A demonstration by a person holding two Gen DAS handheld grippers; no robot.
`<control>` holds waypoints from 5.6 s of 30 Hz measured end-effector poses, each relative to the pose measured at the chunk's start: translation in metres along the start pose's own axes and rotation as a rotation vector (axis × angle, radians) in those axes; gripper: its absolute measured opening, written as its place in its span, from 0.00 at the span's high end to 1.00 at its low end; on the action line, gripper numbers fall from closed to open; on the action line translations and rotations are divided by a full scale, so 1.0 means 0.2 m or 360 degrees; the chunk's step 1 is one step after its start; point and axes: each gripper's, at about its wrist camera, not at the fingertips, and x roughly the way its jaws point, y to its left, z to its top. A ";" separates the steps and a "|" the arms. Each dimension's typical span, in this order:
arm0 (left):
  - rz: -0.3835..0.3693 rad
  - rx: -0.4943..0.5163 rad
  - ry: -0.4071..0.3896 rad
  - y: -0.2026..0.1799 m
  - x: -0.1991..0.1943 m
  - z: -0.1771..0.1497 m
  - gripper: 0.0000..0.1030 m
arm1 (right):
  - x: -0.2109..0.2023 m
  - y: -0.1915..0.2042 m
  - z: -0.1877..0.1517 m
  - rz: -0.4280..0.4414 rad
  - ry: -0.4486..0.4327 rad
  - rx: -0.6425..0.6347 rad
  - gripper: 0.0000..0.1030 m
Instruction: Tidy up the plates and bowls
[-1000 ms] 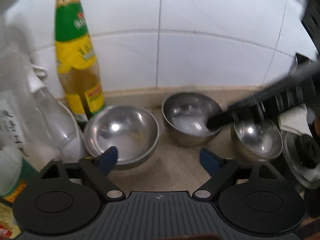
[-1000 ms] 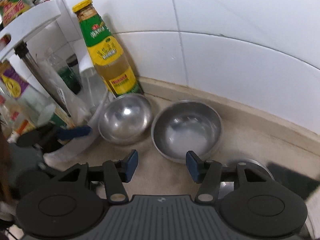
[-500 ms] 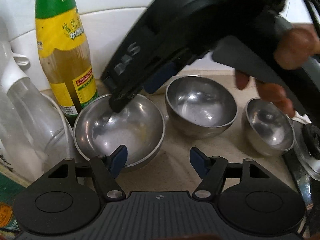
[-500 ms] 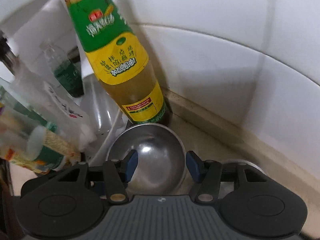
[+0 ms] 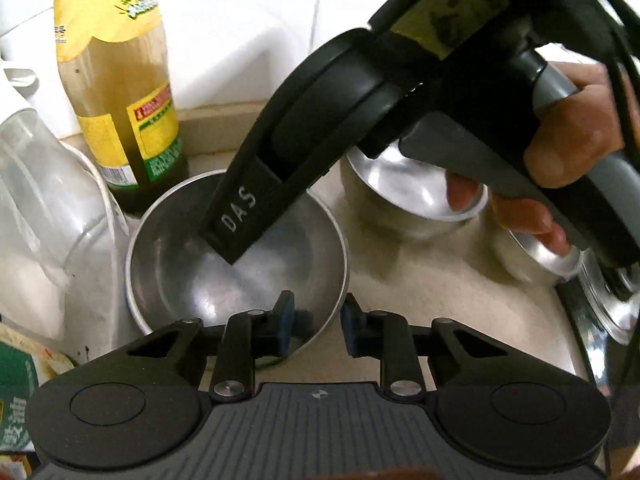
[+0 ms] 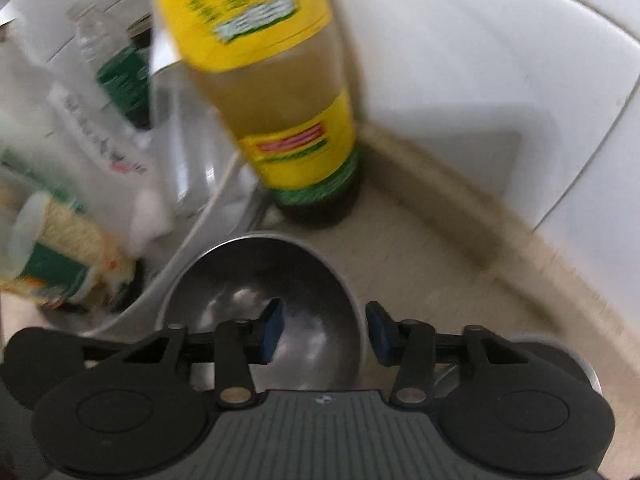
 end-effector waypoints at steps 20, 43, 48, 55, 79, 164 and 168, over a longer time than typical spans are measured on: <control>-0.0393 0.0038 0.0147 -0.24 -0.20 -0.32 0.59 | -0.23 0.09 -0.62 0.0177 0.0259 0.0094 0.66; -0.0004 -0.0207 -0.0148 -0.20 -0.38 -0.03 0.02 | -0.74 -0.17 -0.79 -0.0153 -0.0127 0.0538 0.36; 0.0079 -0.0264 -0.0163 -0.16 -0.28 0.13 0.00 | -0.77 -0.28 -0.68 -0.0248 -0.0224 0.0632 0.30; 0.0152 -0.0263 -0.0118 -0.17 -0.04 0.26 0.00 | -0.66 -0.49 -0.58 -0.0295 -0.0257 0.0782 0.28; 0.0051 -0.0393 0.0069 -0.13 0.29 0.33 0.41 | -0.33 -0.63 -0.49 -0.0122 -0.0149 0.0730 0.66; 0.0053 -0.0401 -0.0141 -0.14 -0.56 -0.23 0.35 | -0.73 0.20 -0.83 -0.0049 -0.0194 0.0522 0.64; 0.0048 -0.0366 -0.0154 -0.17 -0.56 -0.20 0.32 | -0.75 0.19 -0.85 -0.0063 -0.0205 0.0537 0.64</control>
